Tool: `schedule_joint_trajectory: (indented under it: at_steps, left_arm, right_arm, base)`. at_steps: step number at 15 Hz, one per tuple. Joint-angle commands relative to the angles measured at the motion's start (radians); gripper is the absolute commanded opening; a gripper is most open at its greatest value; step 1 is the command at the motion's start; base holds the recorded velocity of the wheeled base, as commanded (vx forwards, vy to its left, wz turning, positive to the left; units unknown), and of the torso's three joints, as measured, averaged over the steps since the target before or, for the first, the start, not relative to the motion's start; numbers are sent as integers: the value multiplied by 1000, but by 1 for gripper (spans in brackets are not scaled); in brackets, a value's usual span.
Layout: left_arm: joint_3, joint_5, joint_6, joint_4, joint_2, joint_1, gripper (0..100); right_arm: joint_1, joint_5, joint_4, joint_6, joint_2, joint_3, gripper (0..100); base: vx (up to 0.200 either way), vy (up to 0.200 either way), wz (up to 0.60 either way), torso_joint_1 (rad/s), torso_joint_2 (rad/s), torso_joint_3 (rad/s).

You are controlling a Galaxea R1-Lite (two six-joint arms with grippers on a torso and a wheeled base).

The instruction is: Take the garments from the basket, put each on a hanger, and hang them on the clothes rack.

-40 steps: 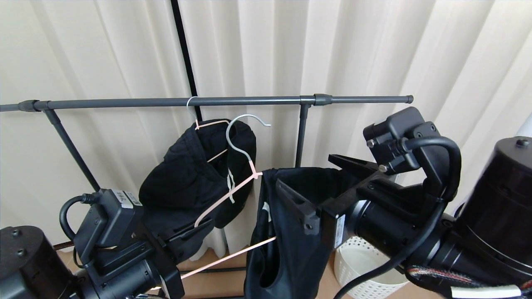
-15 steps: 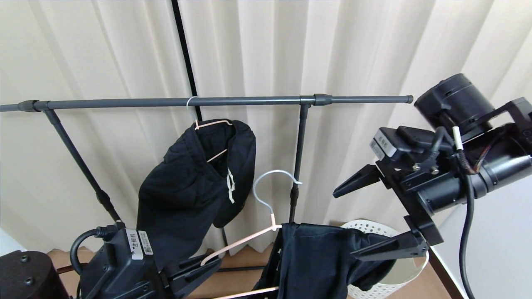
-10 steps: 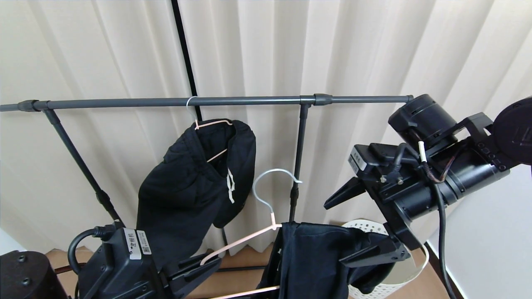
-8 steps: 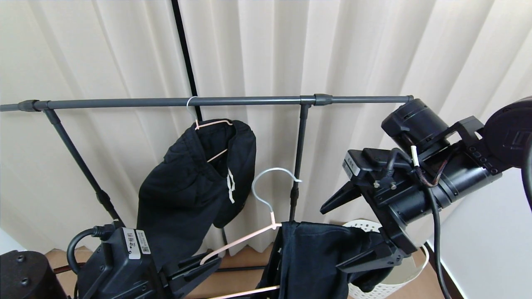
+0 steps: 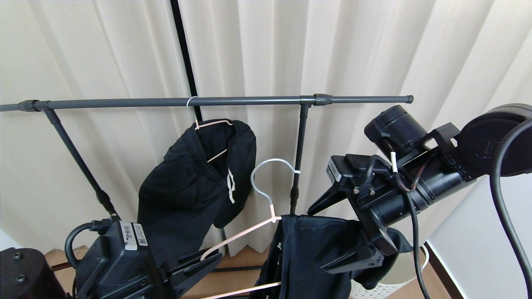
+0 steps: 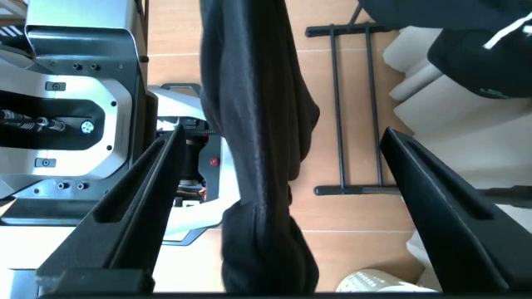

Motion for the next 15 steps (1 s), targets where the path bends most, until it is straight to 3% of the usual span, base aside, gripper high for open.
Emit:
schedule_joint_trajectory:
  at_steps: [1,8,12,13,15]
  left_arm:
    - [-4,0,-4,-7,0,2,0]
    - [-7,-1,-4,-12,32,5,0]
    - [-8,-3,-3,-15,78,38,0]
    - [-7,-1,-6,-30,100,38,100]
    - [-7,-1,-18,-52,120,54,100]
  right_arm:
    - [1,-1,0,1,7,1,0]
    - [-2,-1,-3,16,-40,-2,0]
    - [-2,-7,-3,66,-60,1,0]
    - [-2,-7,-1,73,-68,2,0]
    - [-10,-36,-1,92,-71,2,0]
  base:
    - [0,0,0,0,0,0]
    - [0,0,0,0,0,0]
    - [0,0,0,0,0,0]
    - [0,0,0,0,0,0]
    - [0,0,0,0,0,0]
